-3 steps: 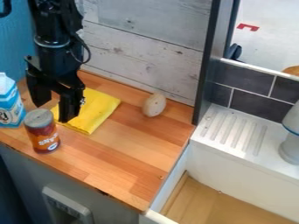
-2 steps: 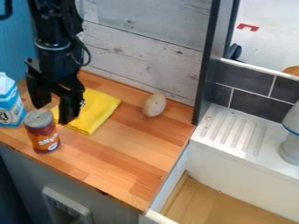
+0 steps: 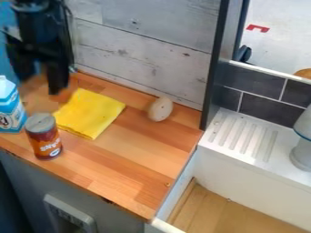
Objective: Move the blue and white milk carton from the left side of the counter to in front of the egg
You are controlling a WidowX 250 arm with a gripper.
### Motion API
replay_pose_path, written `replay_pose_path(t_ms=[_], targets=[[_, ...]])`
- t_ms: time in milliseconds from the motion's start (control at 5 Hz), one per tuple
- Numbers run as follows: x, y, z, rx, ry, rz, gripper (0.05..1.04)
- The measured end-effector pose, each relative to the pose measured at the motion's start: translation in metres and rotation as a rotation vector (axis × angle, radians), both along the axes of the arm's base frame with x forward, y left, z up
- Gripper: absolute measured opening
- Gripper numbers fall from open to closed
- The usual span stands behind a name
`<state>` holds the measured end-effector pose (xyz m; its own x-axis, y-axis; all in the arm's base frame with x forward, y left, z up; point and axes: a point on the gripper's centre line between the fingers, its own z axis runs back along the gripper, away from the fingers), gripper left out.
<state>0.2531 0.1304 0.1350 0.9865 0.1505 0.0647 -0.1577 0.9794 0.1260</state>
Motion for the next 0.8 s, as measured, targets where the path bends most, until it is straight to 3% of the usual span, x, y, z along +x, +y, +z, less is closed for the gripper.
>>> replay_pose_path(t_ms=[200,400,800], targets=[[-0.012,0.037,0.017,0.013,-0.029,0.149,1.0],[-0.029,0.08,0.021,0.013,-0.043,0.341,1.0],[-0.015,0.108,0.0,-0.095,-0.069,0.435,1.0]])
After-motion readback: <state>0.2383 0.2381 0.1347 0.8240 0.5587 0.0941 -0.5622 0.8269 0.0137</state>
